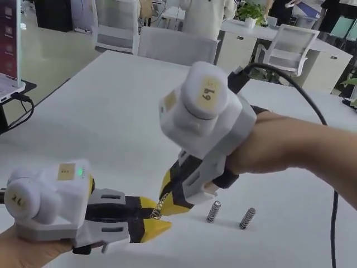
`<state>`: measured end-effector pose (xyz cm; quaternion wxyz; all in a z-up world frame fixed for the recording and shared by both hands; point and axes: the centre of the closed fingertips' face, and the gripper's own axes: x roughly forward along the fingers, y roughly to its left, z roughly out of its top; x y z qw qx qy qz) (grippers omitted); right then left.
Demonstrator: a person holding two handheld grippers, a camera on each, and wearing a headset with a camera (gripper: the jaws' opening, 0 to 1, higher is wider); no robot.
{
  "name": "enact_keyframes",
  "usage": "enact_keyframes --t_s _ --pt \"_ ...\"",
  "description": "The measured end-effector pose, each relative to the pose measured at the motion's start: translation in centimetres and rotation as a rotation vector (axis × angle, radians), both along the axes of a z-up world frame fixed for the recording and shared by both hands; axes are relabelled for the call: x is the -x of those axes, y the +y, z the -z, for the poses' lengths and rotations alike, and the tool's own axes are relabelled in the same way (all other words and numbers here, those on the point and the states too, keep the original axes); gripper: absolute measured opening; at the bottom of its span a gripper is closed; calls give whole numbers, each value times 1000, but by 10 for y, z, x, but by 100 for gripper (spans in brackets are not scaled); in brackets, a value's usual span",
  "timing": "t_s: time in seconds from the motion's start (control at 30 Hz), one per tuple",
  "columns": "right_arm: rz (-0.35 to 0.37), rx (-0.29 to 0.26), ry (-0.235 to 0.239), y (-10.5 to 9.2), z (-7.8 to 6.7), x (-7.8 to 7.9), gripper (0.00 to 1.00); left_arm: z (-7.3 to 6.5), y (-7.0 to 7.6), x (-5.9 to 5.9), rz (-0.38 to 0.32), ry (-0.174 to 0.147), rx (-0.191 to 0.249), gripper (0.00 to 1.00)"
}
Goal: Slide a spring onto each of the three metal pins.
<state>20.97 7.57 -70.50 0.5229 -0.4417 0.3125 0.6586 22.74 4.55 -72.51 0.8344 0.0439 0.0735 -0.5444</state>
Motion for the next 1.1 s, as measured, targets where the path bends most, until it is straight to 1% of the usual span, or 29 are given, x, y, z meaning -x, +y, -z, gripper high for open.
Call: enact_keyframes --t_s 0.1,0.43,0.6,0.8,0.83,0.9,0.97,1.1 --pt "-1 -1 0 0 -1 0 7 -1 -2 0 -1 -7 -2 3" --pt "-4 6 2 -1 -1 1 7 -1 -1 1 5 -7 -13 3" --pt "-10 13 4 0 -3 1 7 -2 0 0 4 -10 -8 3" --pt "-13 20 6 0 -2 1 7 -1 1 0 3 -6 -12 2" --pt "-10 21 11 0 -2 1 7 -1 1 0 5 0 -10 2" --pt "-9 24 12 0 -1 1 7 -1 1 0 5 -2 -14 2" --pt "-8 23 15 0 -1 2 7 0 1 0 6 5 -10 2" --pt "-3 27 26 0 0 2 8 1 0 0 8 6 -12 2"
